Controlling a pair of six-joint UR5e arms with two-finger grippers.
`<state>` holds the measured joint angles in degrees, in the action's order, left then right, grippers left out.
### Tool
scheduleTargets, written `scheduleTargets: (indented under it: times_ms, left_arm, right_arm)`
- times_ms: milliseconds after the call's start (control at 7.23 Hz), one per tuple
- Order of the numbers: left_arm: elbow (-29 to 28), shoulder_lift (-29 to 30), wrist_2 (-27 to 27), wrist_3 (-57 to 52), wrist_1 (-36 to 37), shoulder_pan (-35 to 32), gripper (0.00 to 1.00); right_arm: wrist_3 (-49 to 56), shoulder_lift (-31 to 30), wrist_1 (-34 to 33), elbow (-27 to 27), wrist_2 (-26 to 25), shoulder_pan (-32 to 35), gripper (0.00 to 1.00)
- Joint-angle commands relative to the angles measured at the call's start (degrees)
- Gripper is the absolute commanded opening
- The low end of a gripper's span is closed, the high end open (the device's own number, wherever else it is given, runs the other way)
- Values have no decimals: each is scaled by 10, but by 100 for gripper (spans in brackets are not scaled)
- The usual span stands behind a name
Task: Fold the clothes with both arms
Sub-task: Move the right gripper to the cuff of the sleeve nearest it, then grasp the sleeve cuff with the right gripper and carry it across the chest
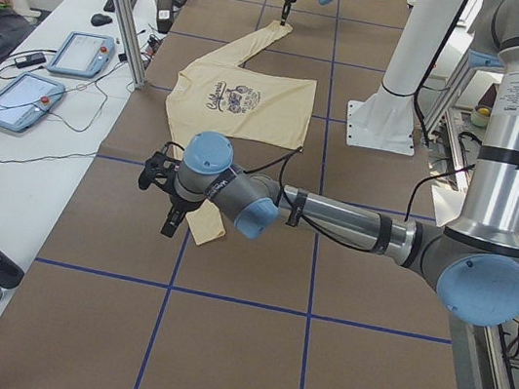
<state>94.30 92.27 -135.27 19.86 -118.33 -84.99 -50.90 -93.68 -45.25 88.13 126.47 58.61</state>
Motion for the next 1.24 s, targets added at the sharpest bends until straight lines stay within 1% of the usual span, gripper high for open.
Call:
scheduleTargets:
  times_ms: [0, 138, 277, 553, 691, 1106]
  left_arm:
    - [0, -1, 0, 0, 0, 0, 99]
    - [-2, -1, 0, -1, 0, 0, 99]
    - [-3, -1, 0, -2, 0, 0, 99]
    - [-6, -1, 0, -1, 1, 0, 99]
    - [-14, 0, 0, -2, 0, 0, 99]
    - [-20, -1, 0, -2, 0, 0, 99]
  right_arm:
    - [-6, 7, -117, 94, 13, 9, 0]
    - [-13, 30, -164, 126, 16, 9, 0]
    - [-15, 86, -209, 134, 18, 8, 0]
    - [-70, 208, -281, 128, 28, -7, 0]
    - [-70, 237, -290, 127, 46, -7, 0]
    - [-72, 315, -289, 117, 47, -12, 0]
